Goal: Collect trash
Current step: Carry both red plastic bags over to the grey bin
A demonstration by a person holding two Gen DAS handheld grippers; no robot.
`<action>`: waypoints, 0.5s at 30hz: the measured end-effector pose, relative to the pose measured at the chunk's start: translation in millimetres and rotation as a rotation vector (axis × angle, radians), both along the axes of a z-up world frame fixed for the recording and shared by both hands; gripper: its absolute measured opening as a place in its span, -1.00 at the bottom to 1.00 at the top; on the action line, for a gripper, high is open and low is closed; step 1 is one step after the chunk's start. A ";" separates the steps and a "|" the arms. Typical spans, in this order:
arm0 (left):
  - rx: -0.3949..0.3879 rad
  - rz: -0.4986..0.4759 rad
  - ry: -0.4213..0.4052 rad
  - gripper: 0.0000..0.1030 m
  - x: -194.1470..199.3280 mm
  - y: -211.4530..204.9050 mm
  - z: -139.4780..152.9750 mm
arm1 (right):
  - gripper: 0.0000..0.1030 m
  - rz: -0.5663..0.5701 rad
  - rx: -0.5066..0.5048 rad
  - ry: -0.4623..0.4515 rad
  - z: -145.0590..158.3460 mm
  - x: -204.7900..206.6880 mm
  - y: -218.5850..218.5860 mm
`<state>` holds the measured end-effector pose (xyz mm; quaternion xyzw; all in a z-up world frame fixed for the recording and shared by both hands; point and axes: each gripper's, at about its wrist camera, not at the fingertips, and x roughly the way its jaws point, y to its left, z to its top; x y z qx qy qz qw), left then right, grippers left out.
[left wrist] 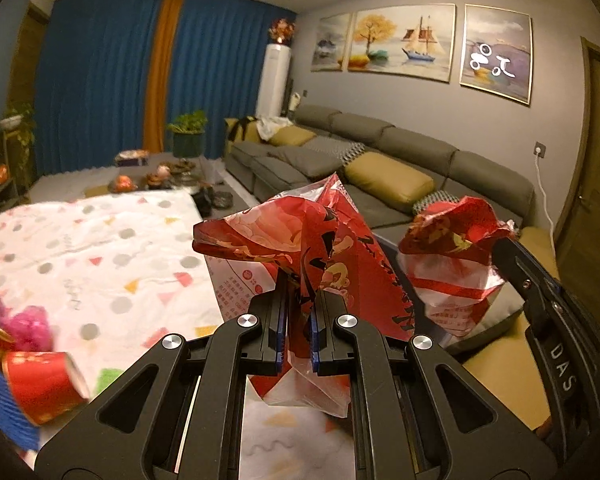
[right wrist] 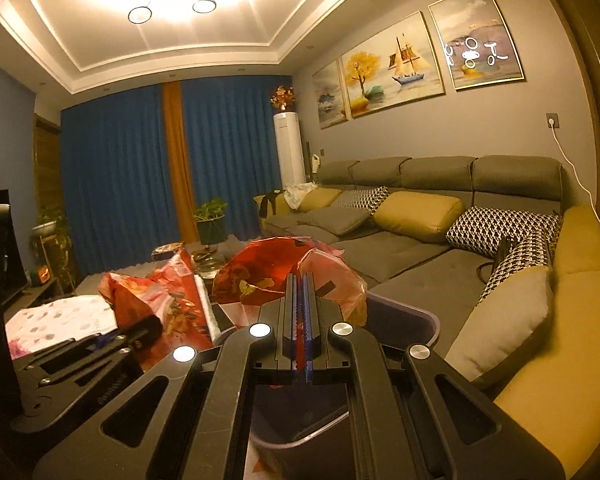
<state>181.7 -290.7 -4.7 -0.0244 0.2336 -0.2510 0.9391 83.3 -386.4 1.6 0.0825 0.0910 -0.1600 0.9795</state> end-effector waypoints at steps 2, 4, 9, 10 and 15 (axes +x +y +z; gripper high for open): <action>0.022 0.005 -0.008 -0.84 5.2 -6.4 -4.7 | -0.93 -0.006 0.005 0.002 -0.7 3.3 -3.5; 0.035 0.001 -0.004 -0.84 11.1 -12.2 -10.0 | -0.93 -0.015 0.012 0.003 0.3 7.1 -5.8; 0.035 -0.003 0.036 -0.84 26.2 -23.3 -20.0 | -0.93 -0.017 0.025 0.020 -0.9 19.3 -10.9; 0.035 -0.005 0.041 -0.84 28.1 -23.5 -21.5 | -0.94 -0.016 0.024 0.025 -2.1 21.8 -12.4; 0.022 -0.030 0.062 -0.84 37.4 -32.3 -25.3 | -0.93 -0.013 0.038 0.037 -3.5 29.6 -15.5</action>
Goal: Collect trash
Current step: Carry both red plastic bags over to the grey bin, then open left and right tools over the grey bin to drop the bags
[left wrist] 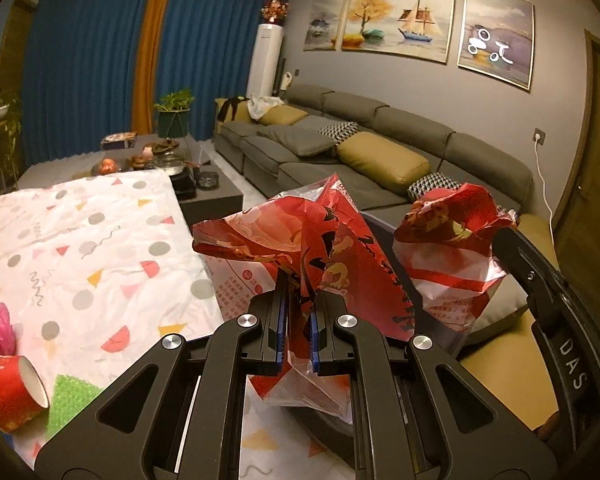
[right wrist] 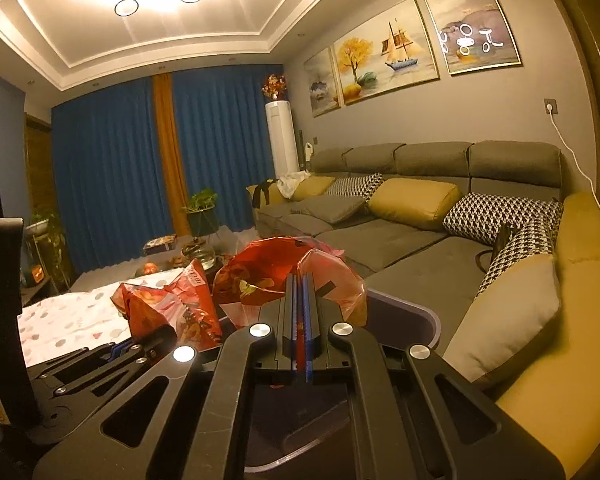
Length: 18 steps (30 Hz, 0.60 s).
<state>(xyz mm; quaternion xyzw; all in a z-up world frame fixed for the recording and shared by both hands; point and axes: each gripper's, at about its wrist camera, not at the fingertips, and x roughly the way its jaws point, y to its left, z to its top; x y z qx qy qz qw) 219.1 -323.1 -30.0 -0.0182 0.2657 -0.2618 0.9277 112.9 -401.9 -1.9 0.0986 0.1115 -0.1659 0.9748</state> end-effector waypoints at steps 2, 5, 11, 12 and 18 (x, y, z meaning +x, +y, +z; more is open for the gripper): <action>-0.005 -0.006 0.004 -0.83 5.7 0.2 -0.2 | -0.93 0.005 0.003 0.003 -0.9 1.3 1.1; -0.007 0.000 0.019 -0.83 12.9 -3.3 -4.8 | -0.93 0.009 0.002 0.016 -3.6 5.6 1.3; -0.029 -0.022 0.063 -0.82 21.6 -8.1 -10.4 | -0.93 0.012 0.015 0.036 -8.6 13.0 -0.5; -0.028 -0.029 0.065 -0.82 23.6 -7.8 -11.6 | -0.93 0.013 0.016 0.039 -8.9 14.0 -0.7; -0.040 -0.029 0.096 -0.48 32.7 -4.5 -19.7 | -0.91 0.018 0.040 0.047 -9.6 18.8 -8.6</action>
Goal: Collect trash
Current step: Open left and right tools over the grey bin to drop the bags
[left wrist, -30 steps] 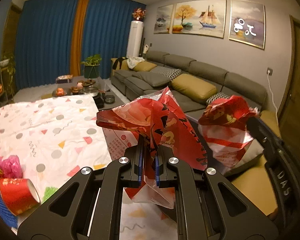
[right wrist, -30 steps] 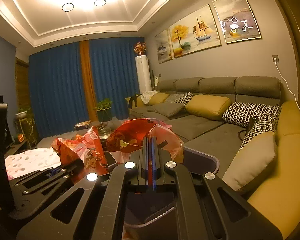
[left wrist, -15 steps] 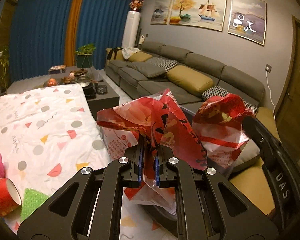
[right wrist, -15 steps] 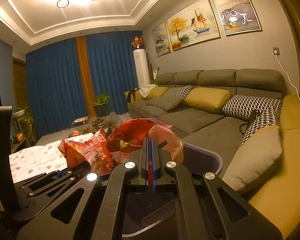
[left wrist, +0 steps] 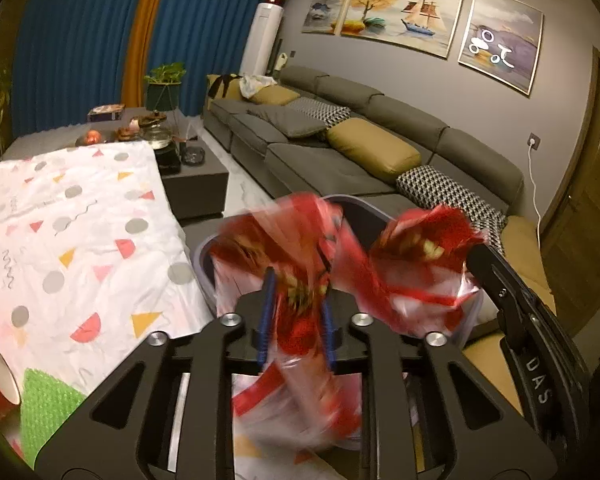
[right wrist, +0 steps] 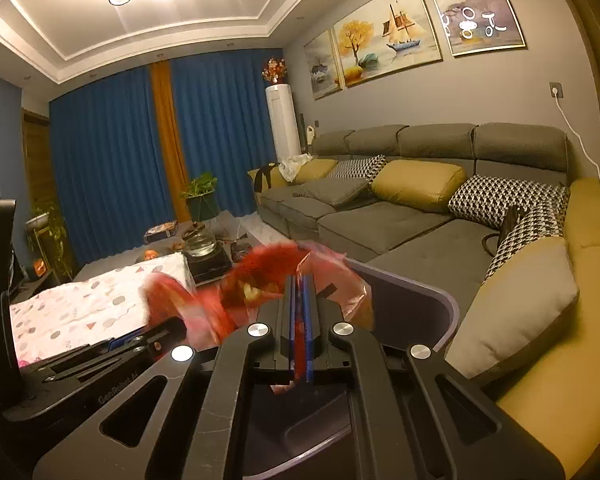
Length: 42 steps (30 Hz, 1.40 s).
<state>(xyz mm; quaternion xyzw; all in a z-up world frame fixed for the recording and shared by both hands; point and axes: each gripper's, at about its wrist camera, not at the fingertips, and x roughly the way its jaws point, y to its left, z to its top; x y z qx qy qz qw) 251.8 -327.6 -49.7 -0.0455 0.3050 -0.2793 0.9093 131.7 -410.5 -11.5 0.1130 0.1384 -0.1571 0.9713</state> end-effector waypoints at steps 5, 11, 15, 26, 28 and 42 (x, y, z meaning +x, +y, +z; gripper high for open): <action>-0.019 0.032 0.023 -0.20 3.0 7.5 -3.7 | -0.48 0.004 0.010 -0.004 0.0 0.2 -2.8; -0.039 0.078 -0.005 0.27 -4.7 22.4 1.7 | -0.16 -0.009 -0.002 -0.011 -0.2 -7.3 -0.7; -0.052 0.142 -0.033 0.47 -16.4 45.8 6.7 | -0.11 -0.010 -0.011 -0.017 0.9 -14.7 3.9; 0.034 0.153 0.079 0.30 -33.4 68.4 -39.5 | -0.01 0.034 -0.006 -0.030 -3.7 -30.6 25.2; 0.048 0.147 0.088 0.08 -29.5 65.0 -41.8 | -0.01 0.045 -0.008 -0.031 -4.6 -33.1 28.6; 0.090 0.105 0.177 -0.66 0.3 52.8 -65.5 | -0.01 0.086 -0.008 -0.048 -6.7 -41.2 28.4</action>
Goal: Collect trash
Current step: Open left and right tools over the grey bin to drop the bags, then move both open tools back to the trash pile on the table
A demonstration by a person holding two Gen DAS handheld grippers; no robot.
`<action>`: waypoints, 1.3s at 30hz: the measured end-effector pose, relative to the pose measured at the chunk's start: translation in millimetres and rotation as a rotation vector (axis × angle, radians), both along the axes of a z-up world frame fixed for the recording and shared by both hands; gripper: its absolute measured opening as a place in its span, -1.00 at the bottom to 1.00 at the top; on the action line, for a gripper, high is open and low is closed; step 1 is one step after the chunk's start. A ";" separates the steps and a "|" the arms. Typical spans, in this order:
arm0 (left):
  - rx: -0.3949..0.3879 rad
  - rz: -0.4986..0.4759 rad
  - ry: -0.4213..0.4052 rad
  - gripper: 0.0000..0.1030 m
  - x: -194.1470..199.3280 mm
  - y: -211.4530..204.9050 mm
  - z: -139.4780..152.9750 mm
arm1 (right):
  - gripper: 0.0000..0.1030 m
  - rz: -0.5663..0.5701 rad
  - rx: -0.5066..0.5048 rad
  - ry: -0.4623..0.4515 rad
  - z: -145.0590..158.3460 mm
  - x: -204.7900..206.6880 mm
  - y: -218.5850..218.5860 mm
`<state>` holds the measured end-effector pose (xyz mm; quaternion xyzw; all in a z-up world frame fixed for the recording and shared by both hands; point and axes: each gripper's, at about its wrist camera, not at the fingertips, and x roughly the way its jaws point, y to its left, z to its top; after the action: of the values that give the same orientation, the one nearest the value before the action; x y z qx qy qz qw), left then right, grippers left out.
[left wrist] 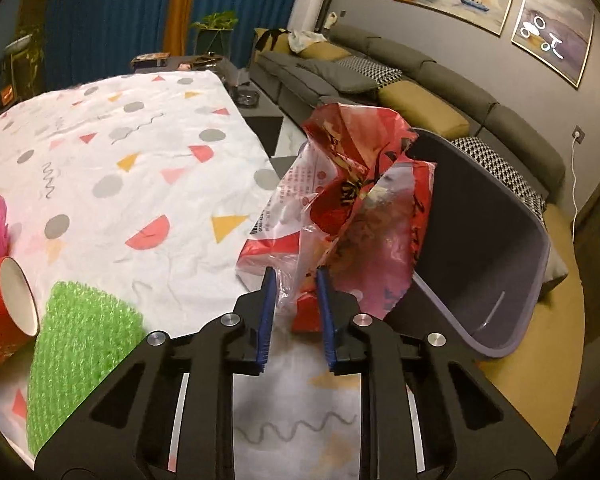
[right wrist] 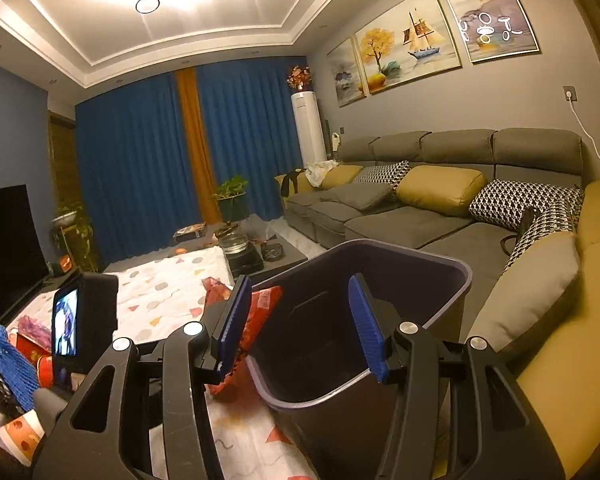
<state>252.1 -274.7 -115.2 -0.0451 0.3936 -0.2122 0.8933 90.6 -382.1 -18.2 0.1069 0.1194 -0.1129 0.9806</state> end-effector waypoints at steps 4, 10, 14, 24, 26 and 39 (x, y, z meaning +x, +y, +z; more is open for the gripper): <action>-0.022 -0.026 0.009 -0.83 1.6 -2.8 -1.2 | -0.01 0.006 0.010 -0.003 -3.3 -2.2 -0.9; -0.057 -0.047 -0.035 -0.90 -3.8 -6.4 14.5 | -0.01 -0.003 0.010 -0.005 -4.2 -4.1 -4.7; -0.067 -0.082 -0.077 -0.90 -9.3 -18.0 30.3 | -0.01 -0.019 0.016 -0.014 -4.7 -7.7 -6.6; -0.084 -0.139 -0.144 -0.34 -25.6 -35.1 49.9 | 0.04 -0.114 -0.001 -0.039 -1.0 -22.3 -23.4; -0.086 -0.106 -0.144 -0.11 -31.2 -28.7 50.9 | 0.07 -0.122 -0.004 -0.042 0.5 -25.5 -24.1; -0.057 0.087 -0.309 0.49 -119.7 59.6 89.5 | 0.42 -0.085 -0.081 -0.073 14.4 -52.0 19.3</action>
<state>132.5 -215.1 -25.7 -0.0543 0.2429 -0.1889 0.9499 38.5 -362.8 -3.8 0.0762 0.0742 -0.1549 0.9822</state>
